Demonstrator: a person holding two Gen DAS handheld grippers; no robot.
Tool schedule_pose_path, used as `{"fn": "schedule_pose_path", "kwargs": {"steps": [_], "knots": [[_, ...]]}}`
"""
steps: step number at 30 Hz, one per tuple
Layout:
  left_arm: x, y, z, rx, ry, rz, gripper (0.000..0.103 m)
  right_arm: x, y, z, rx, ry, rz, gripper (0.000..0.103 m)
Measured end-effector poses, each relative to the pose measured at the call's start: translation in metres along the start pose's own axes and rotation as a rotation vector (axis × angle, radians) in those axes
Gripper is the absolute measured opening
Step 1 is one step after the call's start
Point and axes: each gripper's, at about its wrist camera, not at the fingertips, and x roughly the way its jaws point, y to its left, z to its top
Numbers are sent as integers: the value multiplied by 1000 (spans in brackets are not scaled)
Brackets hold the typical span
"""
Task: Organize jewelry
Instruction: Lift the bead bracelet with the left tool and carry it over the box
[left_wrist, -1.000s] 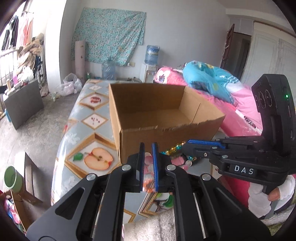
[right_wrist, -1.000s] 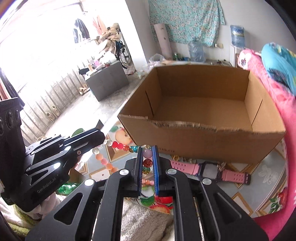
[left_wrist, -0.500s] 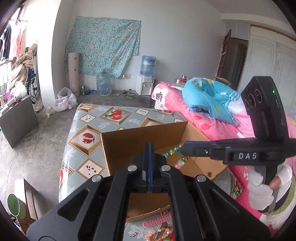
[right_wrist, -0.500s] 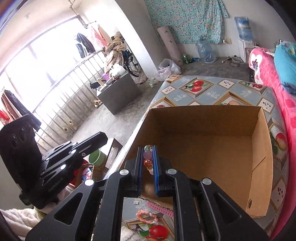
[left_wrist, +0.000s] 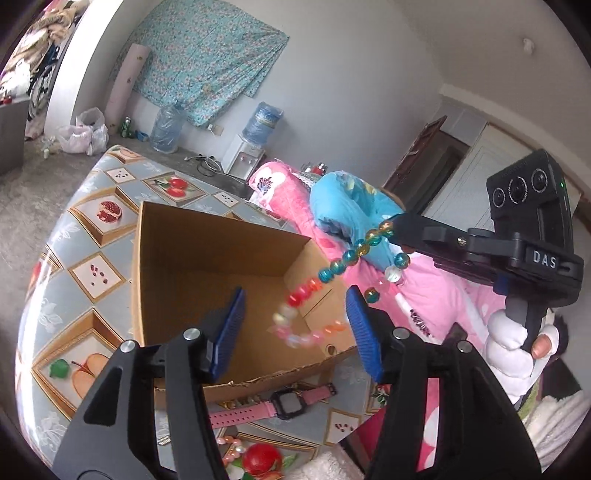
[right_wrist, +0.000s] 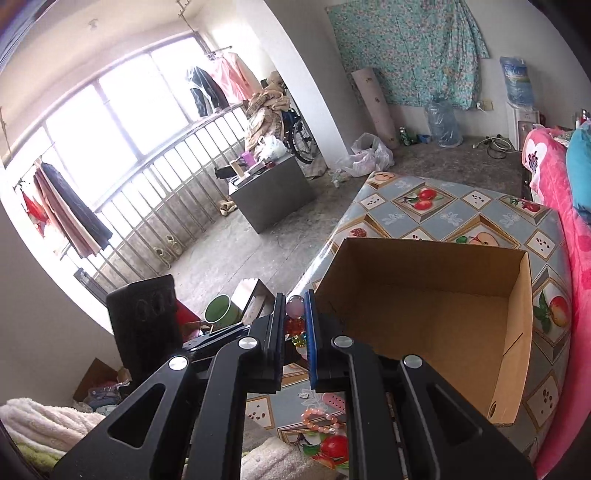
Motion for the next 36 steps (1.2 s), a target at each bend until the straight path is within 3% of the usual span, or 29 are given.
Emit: {"fn": "schedule_pose_path", "kwargs": {"steps": [6, 13, 17, 19, 25, 30, 36], "knots": [[-1, 2, -2, -58, -24, -88, 53, -15, 32, 1, -81, 0, 25, 10], [-1, -21, -10, -6, -12, -136, 51, -29, 51, -2, -119, -14, 49, 10], [-1, -26, -8, 30, -14, -129, 19, -36, 52, -1, -125, -25, 38, 10], [-1, -29, -3, 67, -13, -79, 9, -36, 47, 2, -116, -30, 24, 10], [21, -22, 33, 155, 47, 99, 9, -12, 1, 24, -28, 8, -50, 10], [80, 5, 68, 186, 230, 291, 9, 55, -65, 42, 125, 155, -92, 10], [156, 38, 80, 275, 438, 492, 9, 137, -136, 45, 309, 320, -101, 10]]}}
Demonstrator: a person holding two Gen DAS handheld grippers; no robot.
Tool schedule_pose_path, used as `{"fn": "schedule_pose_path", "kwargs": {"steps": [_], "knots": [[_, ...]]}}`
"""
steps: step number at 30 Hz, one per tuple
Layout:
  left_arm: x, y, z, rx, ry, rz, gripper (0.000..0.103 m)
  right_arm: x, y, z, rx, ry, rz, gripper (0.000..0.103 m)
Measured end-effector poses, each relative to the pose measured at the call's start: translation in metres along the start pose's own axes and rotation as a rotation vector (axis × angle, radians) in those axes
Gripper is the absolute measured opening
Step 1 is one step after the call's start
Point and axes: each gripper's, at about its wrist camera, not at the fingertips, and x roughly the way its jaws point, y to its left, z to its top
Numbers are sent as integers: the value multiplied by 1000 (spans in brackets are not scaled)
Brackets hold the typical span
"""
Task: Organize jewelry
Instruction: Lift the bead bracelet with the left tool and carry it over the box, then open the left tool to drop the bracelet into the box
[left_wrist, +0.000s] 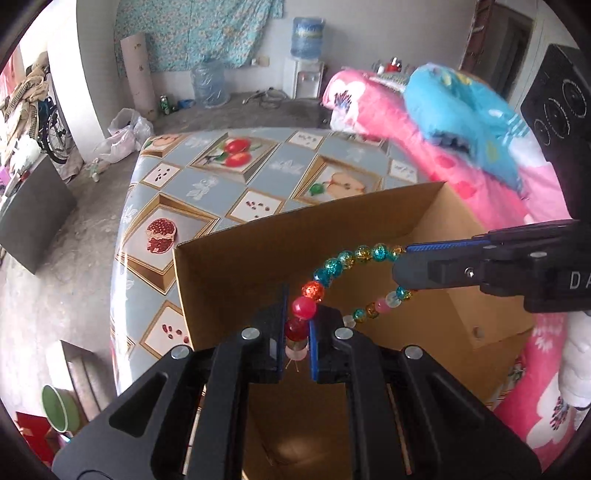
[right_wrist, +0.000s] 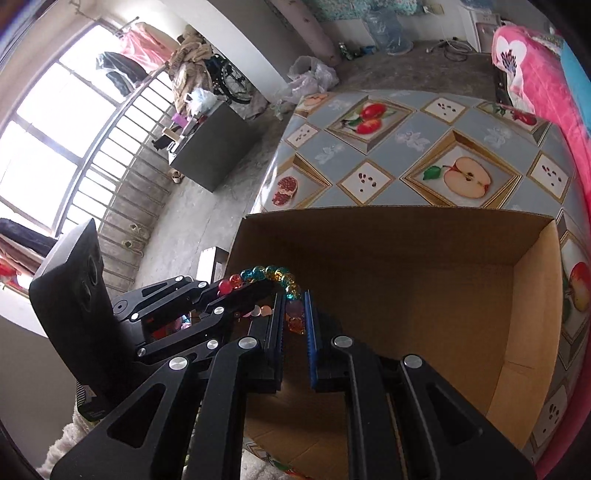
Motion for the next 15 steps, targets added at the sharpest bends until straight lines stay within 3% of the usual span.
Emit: {"fn": "schedule_pose_path", "kwargs": {"steps": [2, 4, 9, 15], "knots": [[15, 2, 11, 8, 43, 31, 20, 24, -14, 11, 59, 57, 8, 10], [20, 5, 16, 1, 40, 83, 51, 48, -28, 19, 113, 116, 18, 11], [6, 10, 20, -33, -38, 84, 56, 72, -46, 27, 167, 133, -7, 11], [-43, 16, 8, -60, -182, 73, 60, 23, -30, 18, 81, 15, 10, 11]]}}
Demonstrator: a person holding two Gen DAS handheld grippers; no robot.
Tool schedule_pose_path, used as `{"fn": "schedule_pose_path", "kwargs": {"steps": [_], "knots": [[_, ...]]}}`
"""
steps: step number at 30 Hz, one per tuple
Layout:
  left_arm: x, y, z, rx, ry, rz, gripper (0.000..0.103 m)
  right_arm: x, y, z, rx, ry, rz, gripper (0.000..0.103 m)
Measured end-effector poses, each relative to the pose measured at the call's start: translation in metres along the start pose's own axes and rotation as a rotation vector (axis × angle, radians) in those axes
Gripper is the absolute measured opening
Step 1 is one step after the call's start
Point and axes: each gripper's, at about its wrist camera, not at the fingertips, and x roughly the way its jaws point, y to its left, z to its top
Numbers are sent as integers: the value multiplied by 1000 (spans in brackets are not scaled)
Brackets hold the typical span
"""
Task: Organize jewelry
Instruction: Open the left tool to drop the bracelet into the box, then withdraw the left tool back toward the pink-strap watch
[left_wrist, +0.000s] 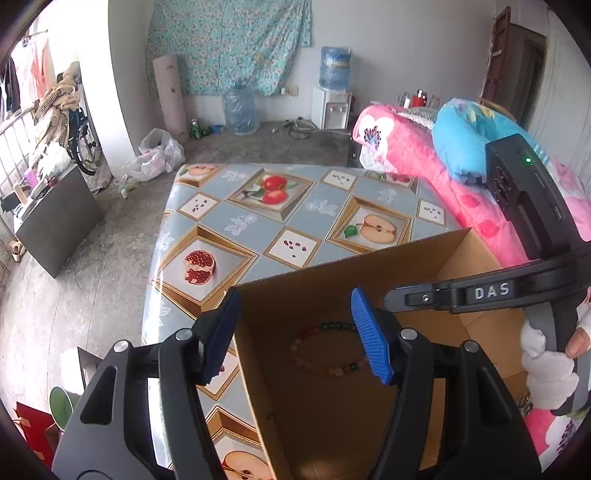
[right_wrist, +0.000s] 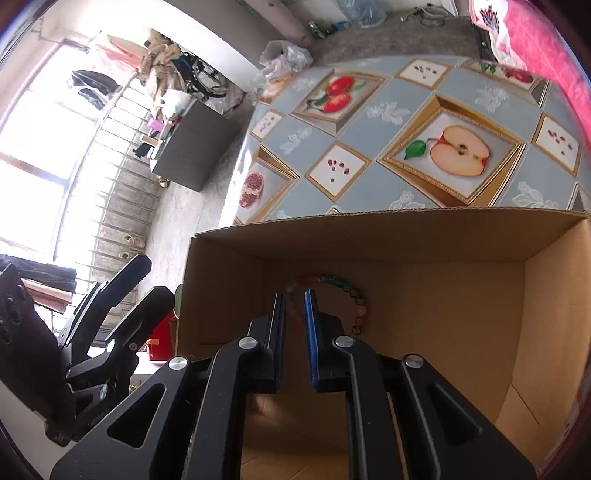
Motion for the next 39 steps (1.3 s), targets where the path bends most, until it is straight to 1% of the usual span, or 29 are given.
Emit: {"fn": "schedule_pose_path", "kwargs": {"steps": [2, 4, 5, 6, 7, 8, 9, 10, 11, 12, 13, 16, 18, 20, 21, 23, 24, 25, 26, 27, 29, 32, 33, 34, 36, 39], "knots": [[-26, 6, -7, -25, -54, -15, 62, -31, 14, -14, -68, -66, 1, 11], [-55, 12, -20, -48, -116, -38, 66, -68, 29, -38, -151, -152, -7, 12], [-71, 15, -28, -57, -148, -44, 67, -86, 37, -55, -200, -201, -20, 20], [-87, 18, -40, -66, -182, -48, 69, -104, 43, -74, -240, -258, -35, 33], [-103, 20, -54, -79, -220, -51, 72, -123, 49, -96, -281, -315, -44, 40], [-116, 23, -68, -92, -251, -53, 74, -136, 54, -120, -323, -371, -56, 49], [-127, 25, -84, -104, -272, -54, 77, -147, 57, -145, -354, -427, -77, 56], [-135, 26, -101, -118, -285, -48, 77, -153, 57, -170, -378, -479, -97, 60], [-140, 26, -119, -134, -289, -43, 77, -154, 57, -194, -396, -518, -119, 70], [-141, 25, -136, -152, -279, -39, 77, -149, 55, -217, -399, -547, -140, 75], [-140, 23, -152, -168, -261, -39, 77, -141, 51, -236, -387, -557, -155, 76], [-128, 9, -197, -190, -182, -31, 77, -99, 41, -283, -339, -508, -240, 77], [-118, -2, -223, -185, -138, -31, 77, -70, 33, -308, -298, -488, -316, 77], [-109, -13, -246, -169, -109, -28, 77, -48, 23, -330, -263, -513, -361, 77], [-102, -19, -255, -151, -92, -23, 77, -37, 14, -336, -216, -531, -397, 77], [-88, -30, -269, -127, -61, -11, 77, -20, 0, -343, -137, -545, -401, 77], [-83, -33, -275, -117, -45, -16, 77, -11, -5, -342, -109, -535, -428, 77], [-77, -37, -278, -113, -29, -28, 77, -2, -8, -340, -95, -508, -453, 77], [-72, -39, -281, -106, -20, -37, 77, 2, -8, -340, -107, -509, -468, 78], [-66, -41, -284, -87, -12, -25, 77, 5, -8, -340, -136, -531, -493, 78], [-58, -47, -285, -37, -13, 18, 77, 14, -6, -339, -168, -507, -526, 81], [-48, -52, -284, 1, -19, 63, 77, 25, -4, -340, -212, -494, -569, 94], [-45, -53, -282, 7, -18, 81, 77, 27, -2, -340, -224, -486, -576, 97], [-41, -52, -281, 4, -14, 101, 77, 29, -2, -340, -233, -484, -589, 97], [-34, -45, -278, -25, 1, 121, 77, 30, -2, -340, -232, -489, -584, 97], [-28, -33, -275, -73, 15, 130, 77, 28, -3, -342, -236, -488, -581, 97]]}}
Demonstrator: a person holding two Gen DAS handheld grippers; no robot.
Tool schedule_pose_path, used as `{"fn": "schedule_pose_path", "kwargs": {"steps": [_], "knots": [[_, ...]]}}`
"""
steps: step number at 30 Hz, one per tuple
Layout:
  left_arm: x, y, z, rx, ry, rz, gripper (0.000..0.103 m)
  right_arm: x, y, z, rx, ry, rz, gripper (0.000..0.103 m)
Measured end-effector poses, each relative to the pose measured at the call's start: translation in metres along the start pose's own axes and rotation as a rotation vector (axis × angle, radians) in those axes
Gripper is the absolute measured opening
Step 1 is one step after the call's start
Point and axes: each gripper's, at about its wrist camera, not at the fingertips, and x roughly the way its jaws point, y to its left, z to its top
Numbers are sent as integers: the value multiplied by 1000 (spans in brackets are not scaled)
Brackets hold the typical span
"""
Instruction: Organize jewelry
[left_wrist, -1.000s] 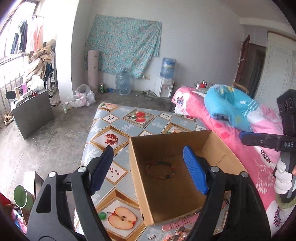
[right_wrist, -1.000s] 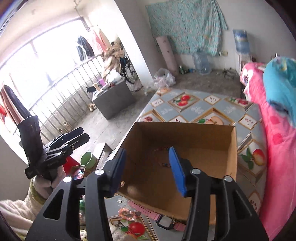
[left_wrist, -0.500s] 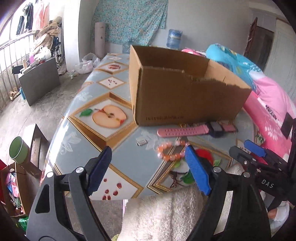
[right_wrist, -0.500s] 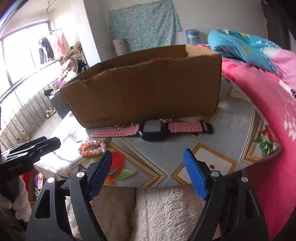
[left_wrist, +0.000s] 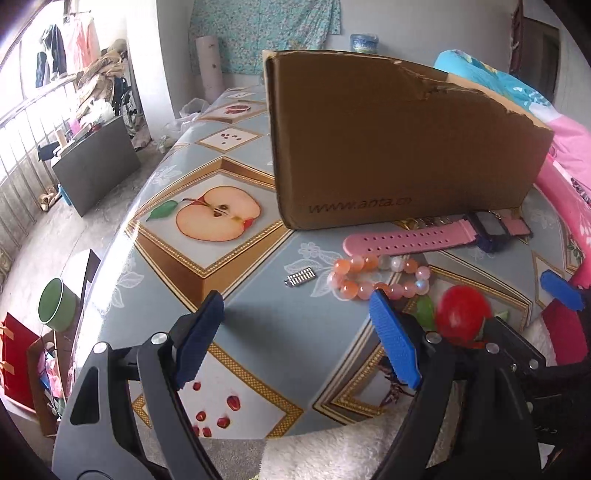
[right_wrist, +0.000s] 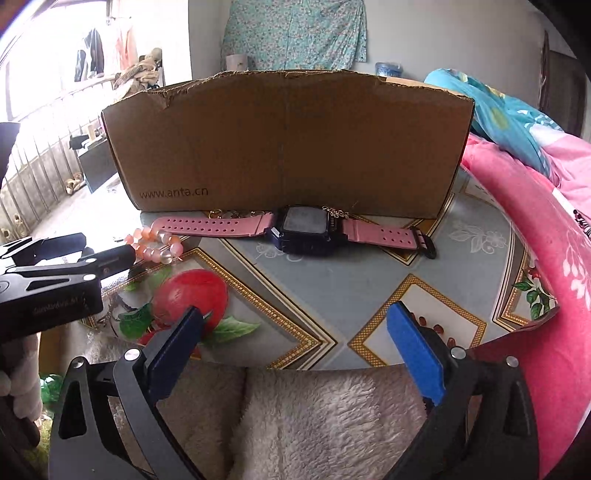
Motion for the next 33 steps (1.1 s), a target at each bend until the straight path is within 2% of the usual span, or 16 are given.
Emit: {"fn": "schedule_pose_path", "kwargs": {"steps": [6, 9, 15, 17, 22, 24, 27, 33], "knots": [[2, 4, 2, 16, 0, -6, 78, -5, 0, -6, -16, -27, -4, 97], [3, 5, 2, 6, -9, -3, 81, -6, 3, -8, -23, -27, -14, 97], [6, 7, 3, 23, -7, 3, 92, -9, -6, 1, 6, 17, 64, 97], [7, 9, 3, 14, 0, -8, 94, -15, -13, 5, 35, -5, 74, 97], [8, 11, 3, 17, -5, -13, 95, -23, -30, 23, 54, -48, 74, 82], [8, 12, 3, 19, -9, -16, 95, -19, -40, 33, 76, -34, 92, 70], [5, 13, 4, 33, -13, -34, 95, -13, -48, 45, 85, -11, 140, 58], [-22, 12, 9, 63, -119, -94, 95, -1, -51, 61, 56, 22, 242, 54]]}}
